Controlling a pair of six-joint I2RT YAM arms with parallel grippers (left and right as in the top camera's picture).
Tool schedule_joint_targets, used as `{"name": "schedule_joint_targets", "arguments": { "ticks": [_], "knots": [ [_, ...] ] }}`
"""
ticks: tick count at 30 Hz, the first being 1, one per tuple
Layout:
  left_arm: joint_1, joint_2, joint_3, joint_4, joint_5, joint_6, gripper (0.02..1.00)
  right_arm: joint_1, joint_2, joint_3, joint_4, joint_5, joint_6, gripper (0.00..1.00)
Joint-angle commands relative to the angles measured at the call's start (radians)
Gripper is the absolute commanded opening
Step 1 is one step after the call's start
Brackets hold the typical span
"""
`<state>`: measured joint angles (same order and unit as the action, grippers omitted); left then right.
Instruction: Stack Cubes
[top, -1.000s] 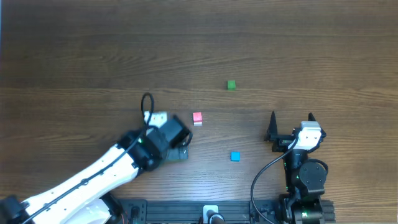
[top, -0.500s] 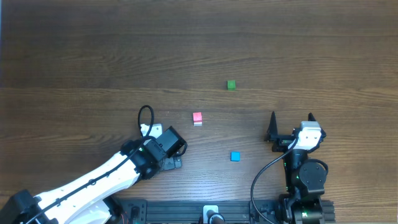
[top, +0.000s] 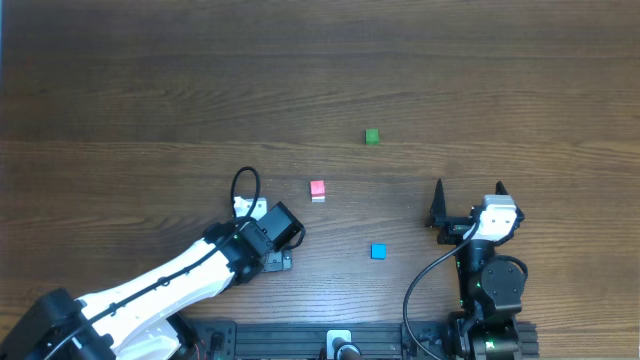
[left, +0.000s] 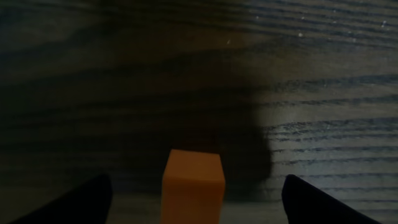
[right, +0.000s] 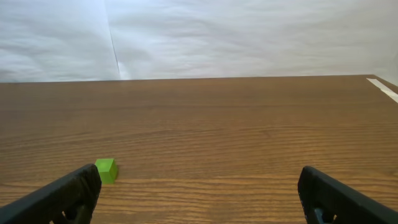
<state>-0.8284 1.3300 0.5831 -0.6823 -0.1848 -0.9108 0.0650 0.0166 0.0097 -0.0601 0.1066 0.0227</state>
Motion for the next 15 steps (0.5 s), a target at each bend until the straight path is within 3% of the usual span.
{"name": "schedule_joint_targets", "arguments": {
  "ticks": [1, 6, 15],
  "knots": [
    [-0.004, 0.02, -0.009, 0.01, -0.026, 0.044, 0.86, -0.007, -0.003, -0.005, -0.004, 0.006, 0.005, 0.991],
    [-0.004, 0.03, -0.009, 0.011, -0.026, 0.044, 0.785, -0.007, -0.003, -0.005, -0.004, 0.006, 0.005, 0.993],
    [-0.004, 0.03, -0.01, 0.014, -0.026, 0.044, 0.529, -0.007, -0.003, -0.005, -0.004, 0.006, 0.005, 0.991]
  ]
}}
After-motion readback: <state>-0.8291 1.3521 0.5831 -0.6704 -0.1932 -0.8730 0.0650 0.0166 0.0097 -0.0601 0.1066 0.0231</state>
